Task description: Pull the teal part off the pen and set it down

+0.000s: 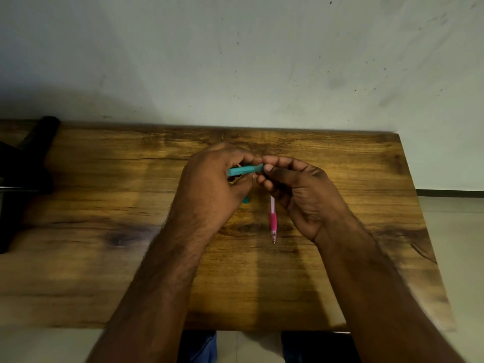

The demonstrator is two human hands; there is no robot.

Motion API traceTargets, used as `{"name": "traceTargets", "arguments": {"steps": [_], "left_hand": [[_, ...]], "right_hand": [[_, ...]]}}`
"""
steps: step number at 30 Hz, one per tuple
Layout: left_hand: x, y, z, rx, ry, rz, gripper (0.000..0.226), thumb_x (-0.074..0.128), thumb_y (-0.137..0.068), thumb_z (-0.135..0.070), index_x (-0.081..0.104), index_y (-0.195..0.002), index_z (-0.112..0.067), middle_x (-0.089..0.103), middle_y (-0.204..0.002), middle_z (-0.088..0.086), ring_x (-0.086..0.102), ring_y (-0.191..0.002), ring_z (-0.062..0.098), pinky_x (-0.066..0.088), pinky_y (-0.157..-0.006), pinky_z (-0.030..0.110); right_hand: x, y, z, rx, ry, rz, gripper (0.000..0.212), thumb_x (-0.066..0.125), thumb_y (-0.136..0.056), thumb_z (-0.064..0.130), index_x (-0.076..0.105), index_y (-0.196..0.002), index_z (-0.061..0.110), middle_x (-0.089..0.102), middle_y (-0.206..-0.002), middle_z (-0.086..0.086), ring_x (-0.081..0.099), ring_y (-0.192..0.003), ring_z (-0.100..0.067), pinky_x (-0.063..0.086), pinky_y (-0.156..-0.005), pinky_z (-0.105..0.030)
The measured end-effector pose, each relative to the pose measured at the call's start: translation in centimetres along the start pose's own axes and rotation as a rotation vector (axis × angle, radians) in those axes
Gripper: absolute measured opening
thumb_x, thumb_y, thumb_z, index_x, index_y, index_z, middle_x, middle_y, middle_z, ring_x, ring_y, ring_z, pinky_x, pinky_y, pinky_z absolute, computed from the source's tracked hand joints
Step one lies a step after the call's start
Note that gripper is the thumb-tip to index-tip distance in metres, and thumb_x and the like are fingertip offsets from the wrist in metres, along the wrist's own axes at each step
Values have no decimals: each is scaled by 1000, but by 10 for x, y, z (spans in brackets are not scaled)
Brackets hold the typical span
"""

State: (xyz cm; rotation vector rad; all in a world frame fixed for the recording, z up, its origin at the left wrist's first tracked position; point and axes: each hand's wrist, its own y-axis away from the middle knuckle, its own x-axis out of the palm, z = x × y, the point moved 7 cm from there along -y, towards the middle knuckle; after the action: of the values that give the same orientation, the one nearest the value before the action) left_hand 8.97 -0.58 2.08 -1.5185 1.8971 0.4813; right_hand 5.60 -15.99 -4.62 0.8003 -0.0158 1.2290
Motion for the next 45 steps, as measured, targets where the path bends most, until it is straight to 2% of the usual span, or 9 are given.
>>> {"name": "traceTargets", "arguments": {"steps": [10, 21, 24, 28, 32, 37, 40, 42, 45], "left_hand": [[-2, 0, 1, -20, 43, -9, 29, 81, -86, -9, 80, -111, -23, 68, -101, -13, 61, -86, -6, 45, -76, 2], [5, 1, 24, -222, 200, -103, 24, 81, -88, -15, 77, -109, -25, 75, -107, -16, 66, -98, -9, 52, -82, 4], [11, 1, 30, -263, 128, -110, 22, 84, -85, -20, 77, -103, -30, 71, -112, -15, 63, -109, 3, 54, -92, 22], [25, 5, 41, -376, -90, -36, 25, 88, -79, -28, 77, -98, -41, 52, -118, -15, 44, -126, 16, 44, -101, 41], [29, 6, 50, -441, -179, -24, 24, 88, -78, -35, 75, -95, -45, 55, -118, -13, 43, -125, 19, 29, -93, 39], [32, 6, 54, -468, -206, 5, 23, 88, -76, -39, 73, -92, -46, 54, -115, -13, 44, -125, 21, 25, -91, 40], [30, 4, 51, -467, -170, 10, 27, 89, -75, -42, 73, -96, -46, 55, -119, -12, 44, -128, 20, 27, -93, 39], [25, 2, 46, -428, -64, -18, 31, 90, -74, -43, 70, -98, -48, 53, -121, -13, 45, -131, 20, 33, -105, 40], [15, 0, 31, -323, 63, -60, 40, 87, -74, -49, 72, -110, -48, 56, -126, -10, 52, -130, 19, 46, -108, 57]], "right_hand": [[-3, 3, 9, -45, 50, -77, 16, 69, -91, -6, 75, -103, 2, 77, -83, -9, 73, -72, -15, 60, -68, -20], [-37, 4, 32, -207, 144, -372, 19, 71, -91, -4, 72, -108, 3, 76, -87, -11, 71, -71, -15, 57, -65, -20], [-42, 4, 35, -244, 135, -402, 19, 70, -91, -5, 71, -108, 3, 75, -88, -12, 69, -70, -15, 55, -63, -20], [-38, 4, 35, -258, 130, -383, 20, 70, -92, -5, 70, -111, 1, 75, -88, -12, 68, -68, -13, 55, -62, -21], [-33, 2, 32, -261, 133, -356, 21, 70, -91, -6, 70, -110, 2, 75, -87, -12, 68, -68, -15, 55, -60, -21], [-31, 2, 32, -280, 163, -333, 19, 71, -92, -4, 70, -107, 7, 76, -90, -14, 69, -70, -15, 55, -61, -21], [-28, 5, 37, -356, 241, -307, 21, 72, -92, -1, 70, -110, 10, 77, -90, -14, 71, -69, -14, 56, -62, -21], [-24, 8, 44, -447, 347, -290, 24, 72, -93, 0, 69, -114, 13, 77, -90, -12, 73, -70, -15, 57, -63, -22], [-14, 14, 50, -551, 518, -263, 29, 73, -94, 4, 68, -118, 18, 77, -89, -4, 75, -77, -17, 62, -66, -31]]}}
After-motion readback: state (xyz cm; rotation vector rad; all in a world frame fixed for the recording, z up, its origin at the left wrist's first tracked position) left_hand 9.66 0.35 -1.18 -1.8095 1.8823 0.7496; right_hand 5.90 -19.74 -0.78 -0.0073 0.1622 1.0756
